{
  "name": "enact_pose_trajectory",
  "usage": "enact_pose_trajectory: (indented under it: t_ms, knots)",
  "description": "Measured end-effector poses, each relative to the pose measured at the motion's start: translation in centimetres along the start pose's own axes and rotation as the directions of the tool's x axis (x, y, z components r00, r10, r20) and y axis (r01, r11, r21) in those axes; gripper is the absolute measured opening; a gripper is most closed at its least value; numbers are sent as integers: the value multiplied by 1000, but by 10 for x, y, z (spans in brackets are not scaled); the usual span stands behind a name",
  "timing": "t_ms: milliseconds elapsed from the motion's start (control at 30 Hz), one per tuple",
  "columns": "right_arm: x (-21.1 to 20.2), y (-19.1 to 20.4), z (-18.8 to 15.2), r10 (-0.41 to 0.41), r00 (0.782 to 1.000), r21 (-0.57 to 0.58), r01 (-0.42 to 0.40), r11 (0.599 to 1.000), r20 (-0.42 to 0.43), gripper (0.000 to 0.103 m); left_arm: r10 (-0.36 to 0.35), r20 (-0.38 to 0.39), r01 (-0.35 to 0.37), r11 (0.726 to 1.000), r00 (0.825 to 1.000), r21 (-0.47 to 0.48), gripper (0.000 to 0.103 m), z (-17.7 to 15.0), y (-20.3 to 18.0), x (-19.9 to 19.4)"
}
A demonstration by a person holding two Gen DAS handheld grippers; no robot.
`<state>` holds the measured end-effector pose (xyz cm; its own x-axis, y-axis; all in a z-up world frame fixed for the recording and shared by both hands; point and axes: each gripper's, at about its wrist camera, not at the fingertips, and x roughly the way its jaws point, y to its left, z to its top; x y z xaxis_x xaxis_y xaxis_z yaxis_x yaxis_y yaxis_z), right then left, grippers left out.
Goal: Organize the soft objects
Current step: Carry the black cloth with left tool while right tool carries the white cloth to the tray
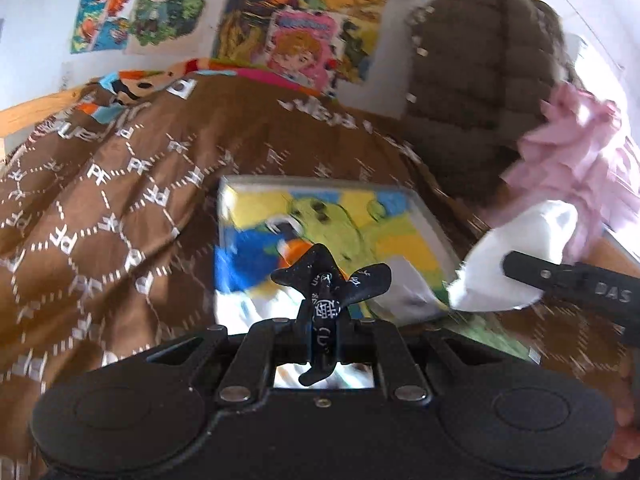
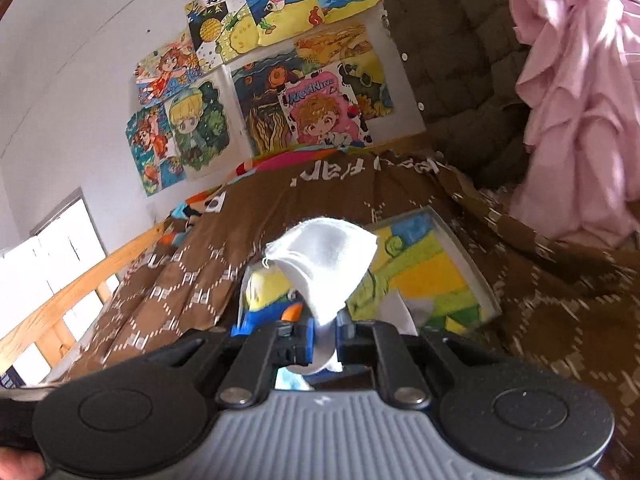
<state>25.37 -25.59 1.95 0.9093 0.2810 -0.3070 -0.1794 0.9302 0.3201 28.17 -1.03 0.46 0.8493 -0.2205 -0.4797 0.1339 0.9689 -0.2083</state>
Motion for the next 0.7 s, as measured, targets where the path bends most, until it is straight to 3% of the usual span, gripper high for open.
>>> enact_pose_trajectory:
  t_ms: [133, 267, 500, 600, 700]
  knots:
    - [55, 6, 15, -8, 1000, -12, 8, 1000, 10, 11, 30, 37, -28, 999, 999, -29, 11, 20, 24, 46]
    - [102, 10, 24, -5, 1000, -10, 5, 1000, 1, 11, 54, 52, -56, 998, 997, 39, 11, 30, 38, 80]
    - [154, -3, 15, -65, 990, 28, 69, 997, -126, 11, 37, 1, -37, 999, 999, 1, 11, 25, 68, 126]
    - [164, -9, 8, -89, 977, 40, 98, 994, -191, 11, 56, -24, -56, 998, 998, 18, 11, 21, 69, 135]
    - [173, -14, 1, -99, 963, 63, 118, 991, -249, 11, 29, -25, -28, 999, 999, 35, 11, 19, 67, 138]
